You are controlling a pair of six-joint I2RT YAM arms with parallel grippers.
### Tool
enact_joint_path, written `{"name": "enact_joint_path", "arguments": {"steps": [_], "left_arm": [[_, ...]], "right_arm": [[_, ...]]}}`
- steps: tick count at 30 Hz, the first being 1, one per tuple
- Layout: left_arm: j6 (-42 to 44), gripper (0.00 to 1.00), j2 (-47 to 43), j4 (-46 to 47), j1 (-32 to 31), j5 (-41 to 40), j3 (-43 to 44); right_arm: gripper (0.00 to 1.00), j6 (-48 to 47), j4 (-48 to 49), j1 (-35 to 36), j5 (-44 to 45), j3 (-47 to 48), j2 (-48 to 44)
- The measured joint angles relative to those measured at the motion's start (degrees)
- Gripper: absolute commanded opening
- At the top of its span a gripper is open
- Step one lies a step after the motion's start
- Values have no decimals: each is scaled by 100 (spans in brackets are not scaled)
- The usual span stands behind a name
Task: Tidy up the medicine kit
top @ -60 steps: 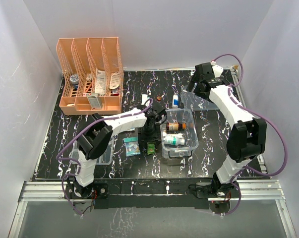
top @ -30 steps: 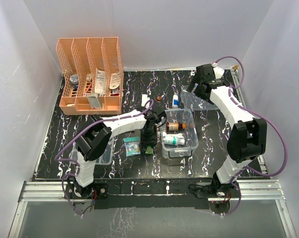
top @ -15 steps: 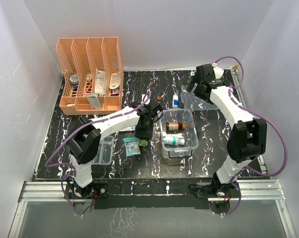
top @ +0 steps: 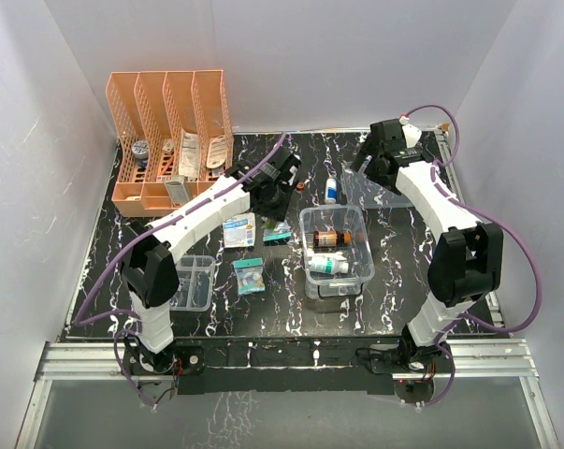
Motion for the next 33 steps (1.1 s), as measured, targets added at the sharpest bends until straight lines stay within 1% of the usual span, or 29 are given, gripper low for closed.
{"name": "enact_joint_path", "arguments": {"steps": [4, 9, 21, 28, 33], "left_arm": [[380, 32, -4, -17, -20, 94, 319], [756, 32, 39, -157, -68, 470, 820], [1617, 34, 540, -402, -647, 1685, 1884], [1958, 35, 769, -645, -1036, 2221, 2057], [2138, 35, 925, -656, -1351, 2538, 2133]], "right_arm": [[98, -2, 15, -2, -20, 142, 81], [98, -2, 50, -31, -20, 203, 111], [98, 24, 87, -420, 90, 127, 111], [98, 24, 144, -649, 92, -109, 107], [98, 22, 168, -774, 87, -275, 66]]}}
